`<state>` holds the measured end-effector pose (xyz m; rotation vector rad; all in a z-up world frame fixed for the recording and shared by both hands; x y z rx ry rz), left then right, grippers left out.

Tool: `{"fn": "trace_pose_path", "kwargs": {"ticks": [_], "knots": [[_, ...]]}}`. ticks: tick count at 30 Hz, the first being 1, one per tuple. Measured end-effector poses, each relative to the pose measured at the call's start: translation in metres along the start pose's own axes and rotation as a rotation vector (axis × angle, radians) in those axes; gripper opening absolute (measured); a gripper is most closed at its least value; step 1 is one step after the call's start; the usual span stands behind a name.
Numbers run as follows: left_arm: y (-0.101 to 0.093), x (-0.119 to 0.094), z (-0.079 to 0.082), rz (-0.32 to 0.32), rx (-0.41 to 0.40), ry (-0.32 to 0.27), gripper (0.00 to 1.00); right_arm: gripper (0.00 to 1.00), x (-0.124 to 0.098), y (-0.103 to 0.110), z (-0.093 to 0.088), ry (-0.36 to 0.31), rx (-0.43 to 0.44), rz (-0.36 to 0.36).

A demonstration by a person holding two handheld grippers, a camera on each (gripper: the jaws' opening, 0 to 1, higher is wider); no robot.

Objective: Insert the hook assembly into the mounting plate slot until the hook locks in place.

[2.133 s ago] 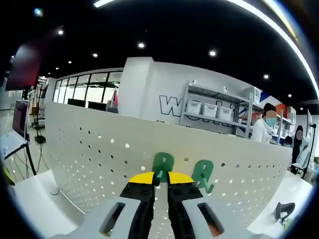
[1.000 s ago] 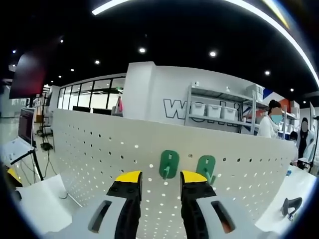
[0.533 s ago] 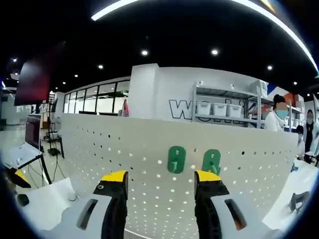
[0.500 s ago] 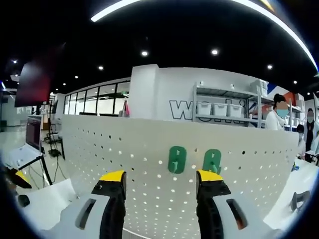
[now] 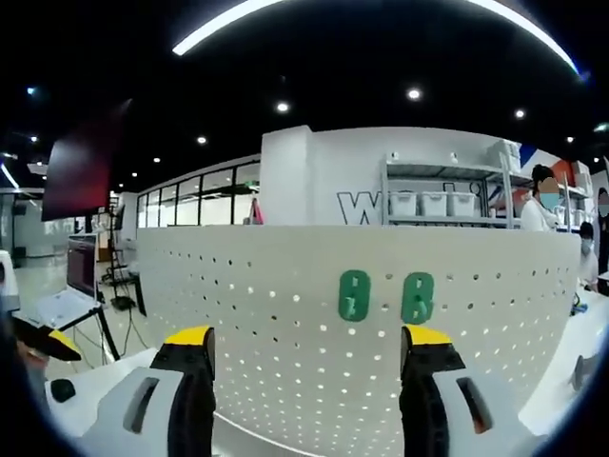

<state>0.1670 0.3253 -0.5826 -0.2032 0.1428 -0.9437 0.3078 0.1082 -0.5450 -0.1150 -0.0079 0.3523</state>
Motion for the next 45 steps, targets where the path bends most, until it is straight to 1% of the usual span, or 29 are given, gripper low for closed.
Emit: {"fn": "trace_pose_path", "kwargs": {"ticks": [6,15,21,26,29,33,40,45], "knots": [[-0.002,-0.001,0.001,0.0,0.004,-0.001,0.84,0.83,-0.006,0.001,0.002,-0.007,0.0,0.015],[-0.006,-0.003,0.002,0.005,0.01,0.002,0.84,0.85,-0.02,0.001,-0.001,-0.004,0.04,0.054],[-0.009,-0.003,0.002,0.007,0.016,0.004,0.84,0.84,-0.03,0.004,-0.003,0.01,0.027,0.069],[-0.011,-0.005,0.002,0.01,0.018,0.008,0.84,0.84,-0.042,0.01,-0.006,0.023,0.005,0.092],[-0.012,-0.006,-0.001,0.015,0.018,0.018,0.84,0.84,-0.05,0.01,-0.01,0.033,-0.003,0.1],[-0.016,-0.006,-0.004,0.016,0.017,0.025,0.84,0.83,-0.065,0.01,-0.013,0.037,0.016,0.106],[-0.023,-0.008,-0.012,0.023,0.013,0.04,0.83,0.83,-0.086,0.01,-0.02,0.051,0.008,0.114],[-0.028,-0.012,-0.013,0.032,0.015,0.046,0.84,0.82,-0.102,0.016,-0.024,0.062,0.004,0.132]]}}
Point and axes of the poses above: the point that each gripper's makers call its tool centre point, and the gripper's own axes: x roughly forward along the fingers, y roughly to its left, z roughly out of its top, the point moved 7 cm from there along -x, roughly backward along the fingers, and after that the axes turned 5 degrees about -x, right-handed, at the moved point
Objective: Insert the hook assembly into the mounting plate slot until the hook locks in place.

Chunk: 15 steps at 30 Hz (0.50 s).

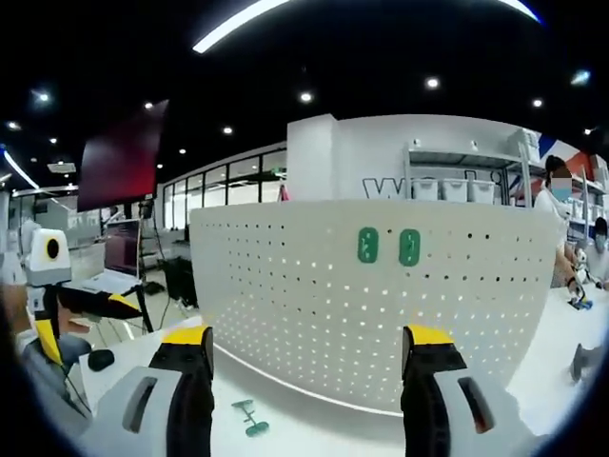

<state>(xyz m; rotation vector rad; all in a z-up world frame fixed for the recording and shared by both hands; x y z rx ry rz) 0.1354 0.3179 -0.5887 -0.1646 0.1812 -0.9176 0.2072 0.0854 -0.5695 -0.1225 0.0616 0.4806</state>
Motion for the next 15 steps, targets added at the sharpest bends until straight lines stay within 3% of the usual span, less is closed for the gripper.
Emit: {"fn": "trace_pose_path", "kwargs": {"ticks": [15], "knots": [[-0.011,-0.017,-0.007,0.047,-0.002,0.005,0.83,0.8,-0.039,0.042,-0.032,0.077,-0.033,0.105]]}}
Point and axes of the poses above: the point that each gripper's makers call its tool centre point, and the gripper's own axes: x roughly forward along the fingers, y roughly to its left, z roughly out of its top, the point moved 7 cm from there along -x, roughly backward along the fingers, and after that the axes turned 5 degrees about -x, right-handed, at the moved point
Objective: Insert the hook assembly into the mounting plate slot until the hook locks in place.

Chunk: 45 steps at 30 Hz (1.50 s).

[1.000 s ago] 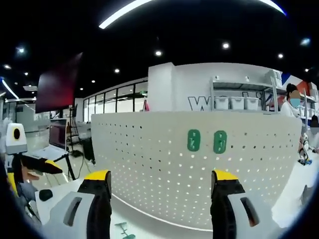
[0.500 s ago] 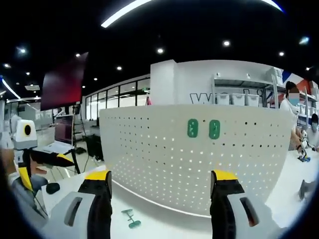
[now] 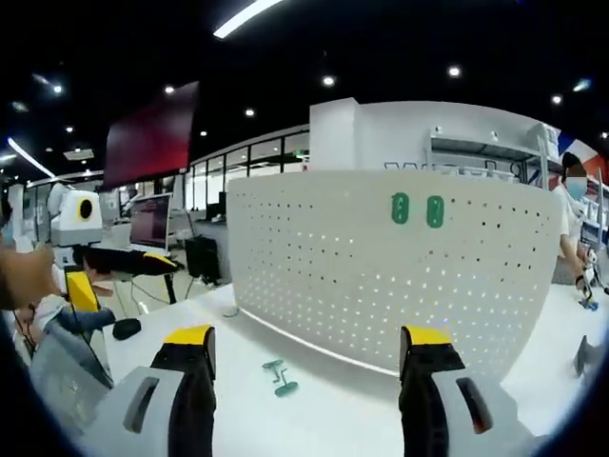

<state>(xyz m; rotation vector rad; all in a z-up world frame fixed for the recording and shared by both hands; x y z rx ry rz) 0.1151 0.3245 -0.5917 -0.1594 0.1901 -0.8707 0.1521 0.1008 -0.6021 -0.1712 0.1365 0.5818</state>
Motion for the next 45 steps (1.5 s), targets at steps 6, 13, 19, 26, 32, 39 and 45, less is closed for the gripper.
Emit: {"fn": "trace_pose_path", "kwargs": {"ticks": [6,13,19,26,32,39,45], "knots": [[-0.005,-0.005,-0.004,0.016,-0.008,-0.003,0.83,0.79,-0.008,0.018,-0.013,0.026,0.004,0.039],[-0.007,-0.008,-0.006,0.026,-0.012,-0.005,0.83,0.78,-0.011,0.031,-0.018,0.043,0.006,0.069],[-0.006,-0.008,-0.008,0.034,-0.018,-0.003,0.83,0.77,-0.007,0.036,-0.022,0.062,0.003,0.083],[-0.002,-0.006,-0.01,0.037,-0.024,-0.001,0.83,0.73,0.007,0.036,-0.027,0.09,0.017,0.09],[0.004,-0.005,-0.013,0.038,-0.03,0.008,0.83,0.67,0.022,0.035,-0.035,0.127,0.022,0.092],[0.009,-0.003,-0.015,0.04,-0.036,0.012,0.83,0.59,0.044,0.035,-0.049,0.182,0.024,0.104],[0.014,-0.002,-0.019,0.04,-0.04,0.023,0.83,0.58,0.065,0.04,-0.061,0.23,0.0,0.12]]}}
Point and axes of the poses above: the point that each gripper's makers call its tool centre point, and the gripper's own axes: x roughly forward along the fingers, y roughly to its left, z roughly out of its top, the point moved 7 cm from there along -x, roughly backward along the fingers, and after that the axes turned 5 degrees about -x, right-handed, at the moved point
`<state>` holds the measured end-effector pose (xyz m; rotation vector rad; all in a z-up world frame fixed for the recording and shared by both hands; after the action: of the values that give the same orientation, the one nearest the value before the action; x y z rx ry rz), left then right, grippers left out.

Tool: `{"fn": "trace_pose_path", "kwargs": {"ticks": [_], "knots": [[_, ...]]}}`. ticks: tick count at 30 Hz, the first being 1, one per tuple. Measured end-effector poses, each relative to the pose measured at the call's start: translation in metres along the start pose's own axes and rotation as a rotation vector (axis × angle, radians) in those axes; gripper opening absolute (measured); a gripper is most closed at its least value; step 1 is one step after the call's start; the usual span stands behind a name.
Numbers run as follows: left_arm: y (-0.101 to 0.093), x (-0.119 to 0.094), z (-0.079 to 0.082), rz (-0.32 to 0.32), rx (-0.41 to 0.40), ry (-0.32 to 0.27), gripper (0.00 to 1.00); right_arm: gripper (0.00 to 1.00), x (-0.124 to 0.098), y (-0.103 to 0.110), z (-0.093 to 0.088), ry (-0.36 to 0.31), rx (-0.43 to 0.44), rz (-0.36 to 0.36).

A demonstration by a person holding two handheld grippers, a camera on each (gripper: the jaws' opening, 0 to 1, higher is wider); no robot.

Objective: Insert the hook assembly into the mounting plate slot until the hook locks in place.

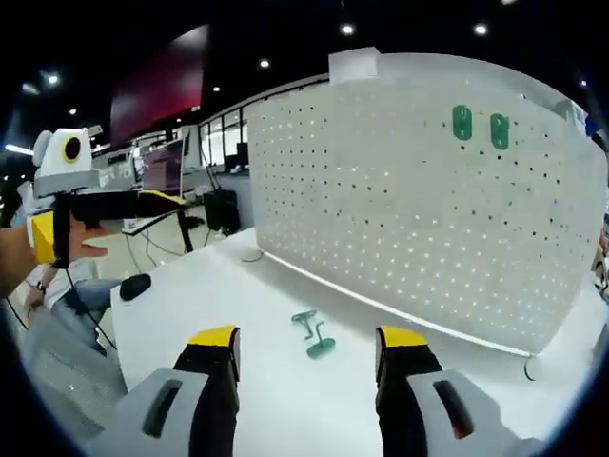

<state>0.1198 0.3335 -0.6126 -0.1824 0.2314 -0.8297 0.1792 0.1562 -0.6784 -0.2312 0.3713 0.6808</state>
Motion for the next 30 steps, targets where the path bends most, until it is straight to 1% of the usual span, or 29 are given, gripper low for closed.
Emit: {"fn": "trace_pose_path", "kwargs": {"ticks": [5,7,12,16,25,30], "knots": [[0.003,0.001,-0.002,0.0,-0.009,0.003,0.83,0.54,0.018,0.001,-0.004,0.039,-0.02,0.012],[0.004,0.002,-0.003,-0.002,-0.011,0.003,0.83,0.52,0.024,0.002,-0.004,0.05,-0.027,0.013],[0.008,0.003,-0.004,-0.001,-0.018,0.006,0.83,0.51,0.039,0.004,-0.007,0.076,-0.032,0.021],[0.012,0.005,-0.006,0.0,-0.022,0.011,0.83,0.47,0.05,0.003,-0.009,0.095,-0.039,0.022],[0.017,0.008,-0.008,-0.001,-0.027,0.017,0.82,0.38,0.078,-0.003,-0.017,0.151,-0.001,0.019],[0.021,0.009,-0.008,0.002,-0.029,0.017,0.82,0.37,0.092,-0.003,-0.023,0.185,0.017,0.02]]}}
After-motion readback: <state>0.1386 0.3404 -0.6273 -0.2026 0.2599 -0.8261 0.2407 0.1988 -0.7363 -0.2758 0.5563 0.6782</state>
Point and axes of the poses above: the point that each gripper's makers call its tool centre point, and the gripper's own axes: x roughly forward along the fingers, y roughly to its left, z roughly out of its top, the point moved 7 cm from there along -x, roughly backward along the fingers, and after that the axes turned 5 degrees about -x, right-handed, at the moved point
